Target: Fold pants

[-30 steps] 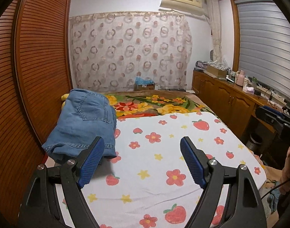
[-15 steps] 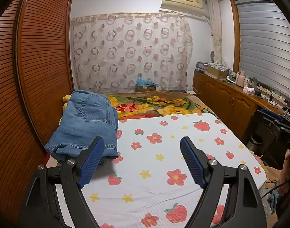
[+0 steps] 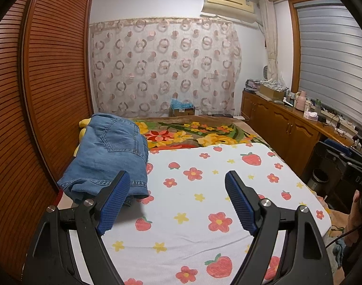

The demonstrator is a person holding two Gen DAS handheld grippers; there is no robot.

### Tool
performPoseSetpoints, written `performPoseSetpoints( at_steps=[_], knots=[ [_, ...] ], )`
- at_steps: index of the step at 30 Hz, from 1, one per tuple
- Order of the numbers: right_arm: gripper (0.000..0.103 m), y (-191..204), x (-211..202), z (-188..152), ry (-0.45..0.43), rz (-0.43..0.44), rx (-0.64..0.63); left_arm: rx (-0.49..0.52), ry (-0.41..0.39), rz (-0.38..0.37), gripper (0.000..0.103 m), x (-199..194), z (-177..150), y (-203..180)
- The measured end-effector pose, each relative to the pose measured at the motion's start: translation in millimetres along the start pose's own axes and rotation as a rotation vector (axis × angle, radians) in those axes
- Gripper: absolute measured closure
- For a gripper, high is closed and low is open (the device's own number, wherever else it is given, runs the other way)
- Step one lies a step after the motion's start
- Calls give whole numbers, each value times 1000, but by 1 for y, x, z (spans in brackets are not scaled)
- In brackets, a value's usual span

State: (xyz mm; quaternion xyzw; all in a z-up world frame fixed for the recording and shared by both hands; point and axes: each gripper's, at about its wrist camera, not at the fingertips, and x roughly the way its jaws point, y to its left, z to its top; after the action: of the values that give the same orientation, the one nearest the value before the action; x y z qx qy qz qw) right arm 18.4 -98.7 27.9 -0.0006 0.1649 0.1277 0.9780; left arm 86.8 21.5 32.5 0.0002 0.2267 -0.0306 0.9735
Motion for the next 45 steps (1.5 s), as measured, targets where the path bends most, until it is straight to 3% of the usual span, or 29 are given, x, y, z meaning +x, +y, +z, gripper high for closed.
performPoseSetpoints(
  at_steps=[45],
  knots=[
    [47,-8,-11,2,-3,0,-2,-1,-3,1,20,0,-2,-1]
  ],
)
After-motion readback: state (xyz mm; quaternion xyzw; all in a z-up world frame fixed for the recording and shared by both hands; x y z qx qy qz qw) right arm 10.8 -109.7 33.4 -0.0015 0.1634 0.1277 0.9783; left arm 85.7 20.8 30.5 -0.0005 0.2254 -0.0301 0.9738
